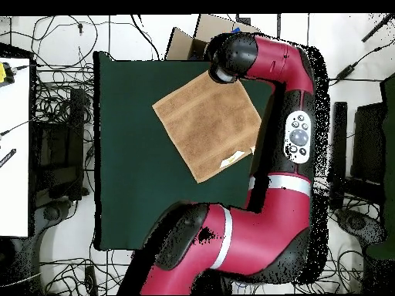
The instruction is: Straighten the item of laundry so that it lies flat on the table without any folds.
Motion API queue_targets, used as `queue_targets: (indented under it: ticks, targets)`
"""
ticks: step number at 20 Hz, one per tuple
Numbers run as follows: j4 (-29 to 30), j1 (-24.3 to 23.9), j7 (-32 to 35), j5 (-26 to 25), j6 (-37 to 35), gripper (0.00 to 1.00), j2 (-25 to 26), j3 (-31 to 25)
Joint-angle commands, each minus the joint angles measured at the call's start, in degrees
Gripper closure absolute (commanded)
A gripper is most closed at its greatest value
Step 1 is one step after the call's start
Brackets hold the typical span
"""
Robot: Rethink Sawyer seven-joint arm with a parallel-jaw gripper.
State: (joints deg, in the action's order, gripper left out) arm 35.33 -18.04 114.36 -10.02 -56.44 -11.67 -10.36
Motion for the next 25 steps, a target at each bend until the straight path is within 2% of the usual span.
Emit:
queue_targets:
  ticks: [1,4,8,15,25]
  targets:
    - [15.57,1.6,15.97,3.74,-3.44,1.0,-9.54,2.89]
    - [16.12,2.09,15.6,3.82,-0.76,1.0,-8.93,3.86]
    - [12.65,2.02,14.35,2.84,1.29,1.0,-4.97,4.77]
    - [5.37,2.47,14.9,2.27,0.12,1.0,-0.52,6.5]
    - [5.79,3.62,18.18,3.07,2.36,1.0,-0.4,9.08]
